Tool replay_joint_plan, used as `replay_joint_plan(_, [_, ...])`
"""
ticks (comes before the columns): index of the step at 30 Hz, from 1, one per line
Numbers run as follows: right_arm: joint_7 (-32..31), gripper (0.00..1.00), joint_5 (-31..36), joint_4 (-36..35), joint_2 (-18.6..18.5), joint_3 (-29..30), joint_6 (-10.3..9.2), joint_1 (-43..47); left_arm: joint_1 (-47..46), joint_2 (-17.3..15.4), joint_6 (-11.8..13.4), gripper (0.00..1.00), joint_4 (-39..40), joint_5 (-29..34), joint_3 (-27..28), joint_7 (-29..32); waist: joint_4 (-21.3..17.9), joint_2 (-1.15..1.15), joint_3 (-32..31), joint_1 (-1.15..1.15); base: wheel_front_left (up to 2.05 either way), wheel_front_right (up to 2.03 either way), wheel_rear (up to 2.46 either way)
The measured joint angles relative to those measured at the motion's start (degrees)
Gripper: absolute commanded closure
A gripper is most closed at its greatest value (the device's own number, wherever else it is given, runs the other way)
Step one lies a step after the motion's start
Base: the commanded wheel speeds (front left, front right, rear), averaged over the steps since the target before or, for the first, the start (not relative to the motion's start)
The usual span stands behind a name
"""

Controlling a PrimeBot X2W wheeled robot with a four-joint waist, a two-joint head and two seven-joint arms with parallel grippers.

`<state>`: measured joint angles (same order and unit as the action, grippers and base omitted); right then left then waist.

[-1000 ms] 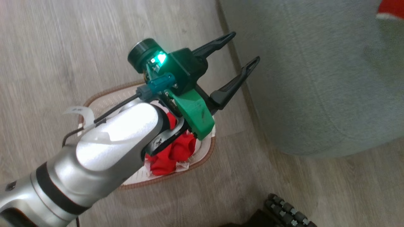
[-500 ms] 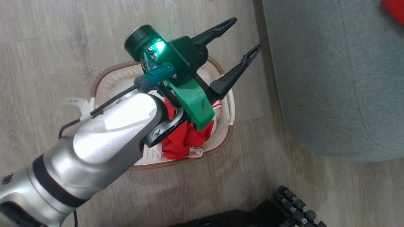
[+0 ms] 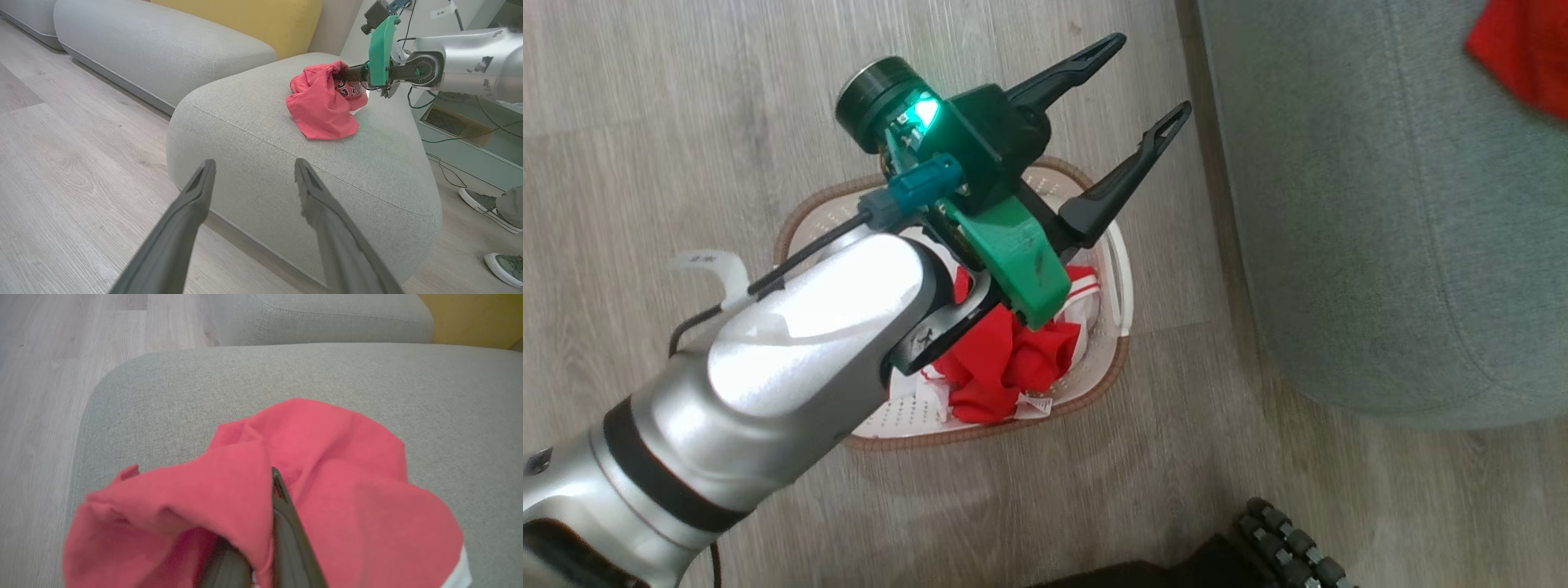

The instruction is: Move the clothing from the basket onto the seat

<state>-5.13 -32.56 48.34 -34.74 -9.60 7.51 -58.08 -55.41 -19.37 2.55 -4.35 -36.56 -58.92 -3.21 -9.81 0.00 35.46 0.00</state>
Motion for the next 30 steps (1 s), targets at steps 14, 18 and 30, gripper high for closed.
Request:
replay_joint_plan(14, [-8.75,0.00,-6.36,-1.18,-2.27,-7.42,0.00,5.58,3.88,-0.02,0.52,0.00,-2.63,-2.46,-0.15,-2.42,-1.41,0.00,-8.35,0.00,0.00,0.00,0.00])
replay_joint_plan(18, [-9.59,0.00,-7.65,-3.10,-3.79,-8.35,0.00,7.73,6.38,-0.30,1.02,0.00,-2.92,-3.38,-0.15,-2.96,-2.09,0.00,-11.68,0.00,0.00,0.00,0.00])
replay_joint_plan(30, [-5.16,0.00,-11.37,-12.70,-7.99,-3.78,0.00,16.93,12.66,-0.51,3.39,0.00,-2.86,-6.16,0.33,-6.32,-1.74,0.00,-21.06,0.00,0.00,0.00,0.00])
